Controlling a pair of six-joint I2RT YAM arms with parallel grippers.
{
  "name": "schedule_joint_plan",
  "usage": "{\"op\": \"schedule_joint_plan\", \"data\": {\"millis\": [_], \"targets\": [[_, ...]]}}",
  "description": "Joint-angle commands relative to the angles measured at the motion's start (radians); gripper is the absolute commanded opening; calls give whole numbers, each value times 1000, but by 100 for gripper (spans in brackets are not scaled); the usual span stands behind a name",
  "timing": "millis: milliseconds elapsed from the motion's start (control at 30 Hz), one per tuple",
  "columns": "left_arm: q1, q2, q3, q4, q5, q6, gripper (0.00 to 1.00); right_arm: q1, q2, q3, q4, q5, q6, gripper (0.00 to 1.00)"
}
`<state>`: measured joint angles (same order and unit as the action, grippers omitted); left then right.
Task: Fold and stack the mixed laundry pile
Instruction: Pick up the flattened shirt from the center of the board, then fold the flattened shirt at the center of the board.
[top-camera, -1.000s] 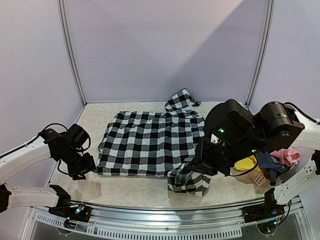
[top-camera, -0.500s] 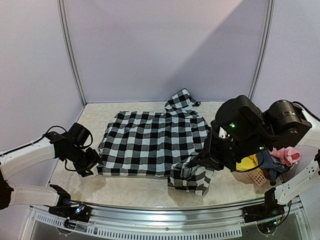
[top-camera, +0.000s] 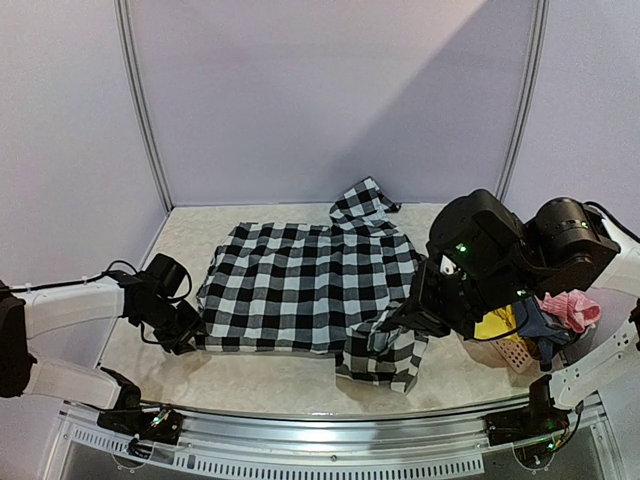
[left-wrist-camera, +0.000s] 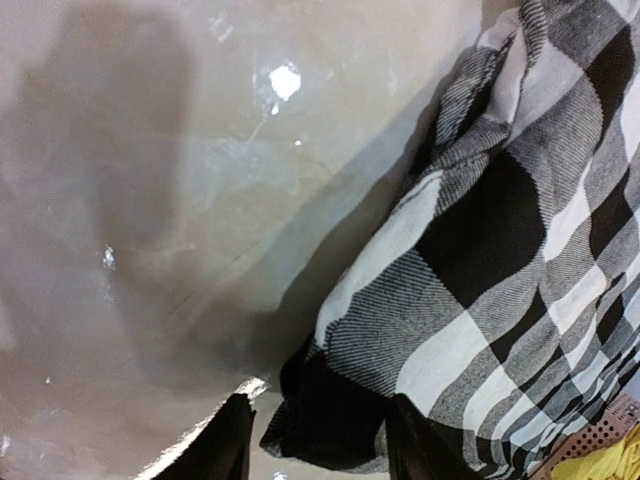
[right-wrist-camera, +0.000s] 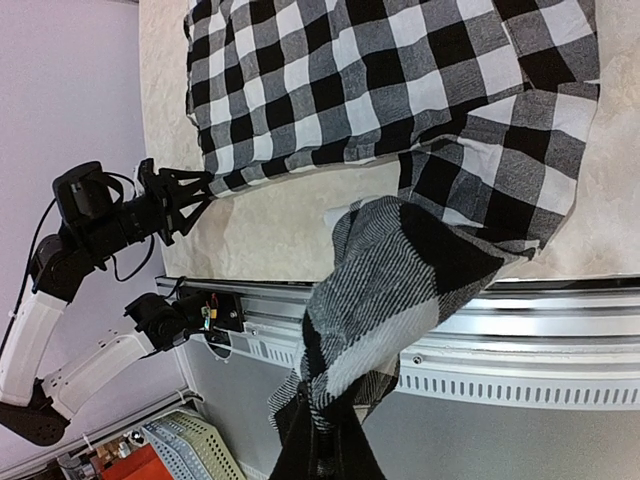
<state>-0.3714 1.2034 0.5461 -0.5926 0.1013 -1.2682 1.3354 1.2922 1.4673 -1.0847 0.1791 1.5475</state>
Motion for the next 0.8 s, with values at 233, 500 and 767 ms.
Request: {"op": "schedule_joint_plan", "data": {"millis": [233,500,767], "targets": [[18,90,22,89,29,42,0,-38,-29,-7,-32,30,-7,0],[18,30,90,-35,6,140,0,-86,-11,65,-76,49,-72,0],[18,24,152,-174,-23,206,0,-164,22,133,-88,29,-179,0]]}}
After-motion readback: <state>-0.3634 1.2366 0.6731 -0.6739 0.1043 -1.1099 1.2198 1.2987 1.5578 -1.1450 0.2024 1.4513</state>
